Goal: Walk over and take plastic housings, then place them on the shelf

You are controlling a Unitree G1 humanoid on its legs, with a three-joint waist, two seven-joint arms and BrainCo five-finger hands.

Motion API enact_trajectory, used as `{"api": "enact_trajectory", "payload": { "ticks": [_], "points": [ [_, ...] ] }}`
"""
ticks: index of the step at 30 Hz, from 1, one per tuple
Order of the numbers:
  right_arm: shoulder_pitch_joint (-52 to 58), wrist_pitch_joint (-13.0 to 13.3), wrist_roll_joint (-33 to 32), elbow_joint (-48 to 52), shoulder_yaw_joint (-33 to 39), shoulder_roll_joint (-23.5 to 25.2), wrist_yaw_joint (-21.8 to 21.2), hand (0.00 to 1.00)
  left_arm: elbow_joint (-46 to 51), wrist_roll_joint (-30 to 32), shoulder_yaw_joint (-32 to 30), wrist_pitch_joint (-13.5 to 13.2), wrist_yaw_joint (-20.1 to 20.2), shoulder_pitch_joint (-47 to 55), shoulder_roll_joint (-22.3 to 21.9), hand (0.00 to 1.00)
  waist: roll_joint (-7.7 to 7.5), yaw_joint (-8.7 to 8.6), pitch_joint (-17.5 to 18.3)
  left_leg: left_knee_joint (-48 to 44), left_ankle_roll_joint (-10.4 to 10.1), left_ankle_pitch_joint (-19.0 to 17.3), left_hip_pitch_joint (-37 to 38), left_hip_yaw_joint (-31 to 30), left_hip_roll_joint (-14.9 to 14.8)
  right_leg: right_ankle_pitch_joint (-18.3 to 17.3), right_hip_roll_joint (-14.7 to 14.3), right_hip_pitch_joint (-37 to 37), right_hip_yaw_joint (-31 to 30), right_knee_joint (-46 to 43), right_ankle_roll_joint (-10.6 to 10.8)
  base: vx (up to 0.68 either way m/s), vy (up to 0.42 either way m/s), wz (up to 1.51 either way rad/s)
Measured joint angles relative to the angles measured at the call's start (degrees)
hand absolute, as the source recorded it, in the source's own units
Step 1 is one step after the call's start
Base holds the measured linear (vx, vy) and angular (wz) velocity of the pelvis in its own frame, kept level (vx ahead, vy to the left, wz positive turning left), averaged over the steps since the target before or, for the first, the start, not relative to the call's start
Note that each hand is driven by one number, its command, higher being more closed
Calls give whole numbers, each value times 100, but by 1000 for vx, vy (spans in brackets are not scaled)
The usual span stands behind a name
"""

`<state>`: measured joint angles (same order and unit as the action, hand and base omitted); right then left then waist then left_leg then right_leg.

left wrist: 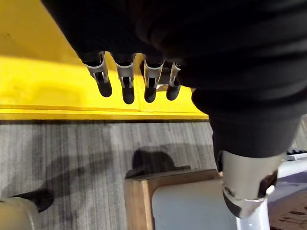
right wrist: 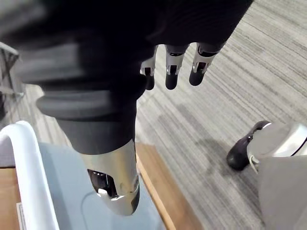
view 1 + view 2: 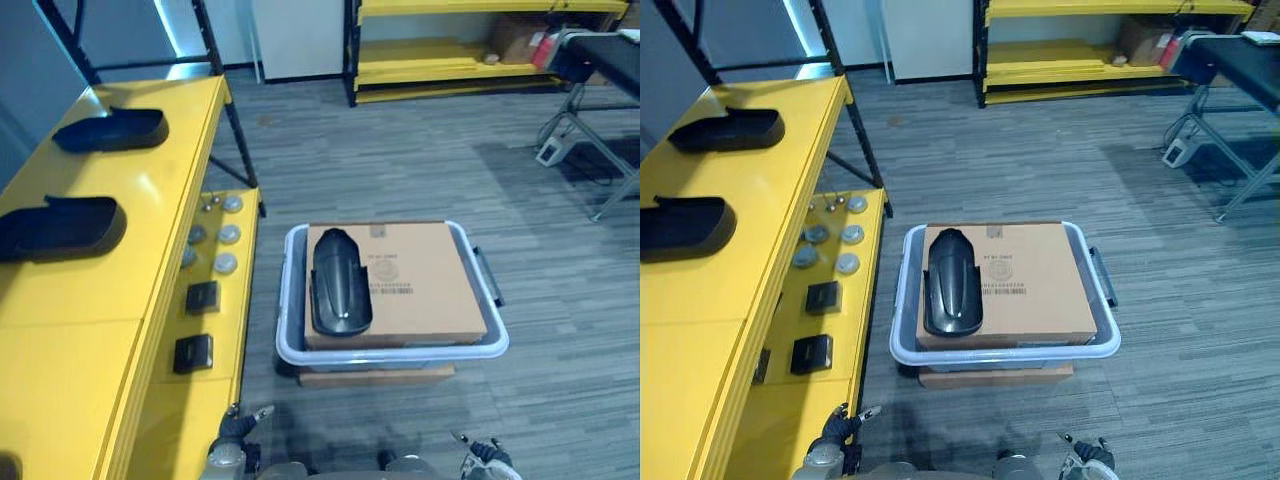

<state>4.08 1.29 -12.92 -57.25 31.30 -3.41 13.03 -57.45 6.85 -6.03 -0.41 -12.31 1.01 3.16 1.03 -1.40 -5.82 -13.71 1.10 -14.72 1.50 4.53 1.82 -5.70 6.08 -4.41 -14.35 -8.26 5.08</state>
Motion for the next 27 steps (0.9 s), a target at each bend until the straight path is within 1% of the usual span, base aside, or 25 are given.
{"api": "enact_trajectory", "payload": {
  "ticks": [1,2,3,6,8,9,11,15,18,21,24,26,27],
  "points": [
    [37,21,-57,-7,152,-113,70,0,8,-1,18,7,-2,2,-45,0,105,-86,-8,609,-76,780,38,-18,-187,-10,-107,-37,175,-4,36,36,76,12],
    [16,15,-101,-32,215,-78,96,0,-24,-4,13,24,-24,60,-16,0,-4,-43,13,600,-53,831,147,58,-85,-38,-3,-27,213,-78,75,43,81,3],
    [-7,19,-119,-12,221,-17,105,0,-23,-5,12,29,-22,178,58,0,-39,-12,59,576,-55,828,153,85,-60,-19,20,-24,280,-106,58,37,90,-18],
    [-158,19,-126,-16,401,78,192,0,-24,-67,-14,66,-30,285,194,0,-148,98,40,695,-54,827,181,205,-69,1,10,94,312,-153,51,-29,30,-22],
    [-249,23,-126,54,453,52,237,0,-29,-130,-105,89,-37,371,199,0,-152,105,39,721,-53,826,181,300,-75,1,11,157,324,-152,51,-90,-12,-34],
    [-266,22,-125,240,451,53,318,0,-30,-169,-132,115,-44,400,199,0,-137,108,30,732,-52,826,184,361,-80,0,10,185,335,-128,51,-112,-42,-36],
    [-225,28,-114,818,454,41,453,0,-30,-174,-143,119,-46,426,198,0,-108,97,16,755,-47,826,185,410,-85,-2,16,182,382,-2,51,-143,-72,-34],
    [-113,49,-36,1965,485,-15,727,0,-22,-174,-163,124,-46,454,158,0,-122,47,-14,788,-74,846,176,411,-99,-98,30,180,603,55,38,-128,-98,-8],
    [9,98,90,2999,668,-167,1003,0,120,-177,-163,122,-46,482,19,0,-73,36,24,952,-160,968,240,296,-125,-141,0,160,742,39,-23,-83,-77,19],
    [12,163,242,3623,766,-171,1186,0,242,-225,-196,123,-48,547,16,0,-111,36,32,1034,-174,1092,242,177,-149,-115,-17,147,869,52,-17,-19,-53,21],
    [11,171,395,4155,687,-183,1194,0,256,-224,-193,123,-48,585,30,0,-137,34,36,1073,-164,1122,307,127,-155,-91,-33,48,923,122,-32,25,-30,8],
    [5,220,467,4542,519,-254,1136,0,257,-222,-176,122,-44,591,44,0,-156,41,42,1073,-159,1123,324,107,-152,-74,-30,-2,937,185,-25,43,-9,4],
    [5,226,479,4755,293,-367,1032,0,258,-222,-147,119,-31,596,62,0,-168,42,35,1073,-158,1124,323,89,-146,-59,-23,-30,952,232,-12,32,0,3]
  ]
}}
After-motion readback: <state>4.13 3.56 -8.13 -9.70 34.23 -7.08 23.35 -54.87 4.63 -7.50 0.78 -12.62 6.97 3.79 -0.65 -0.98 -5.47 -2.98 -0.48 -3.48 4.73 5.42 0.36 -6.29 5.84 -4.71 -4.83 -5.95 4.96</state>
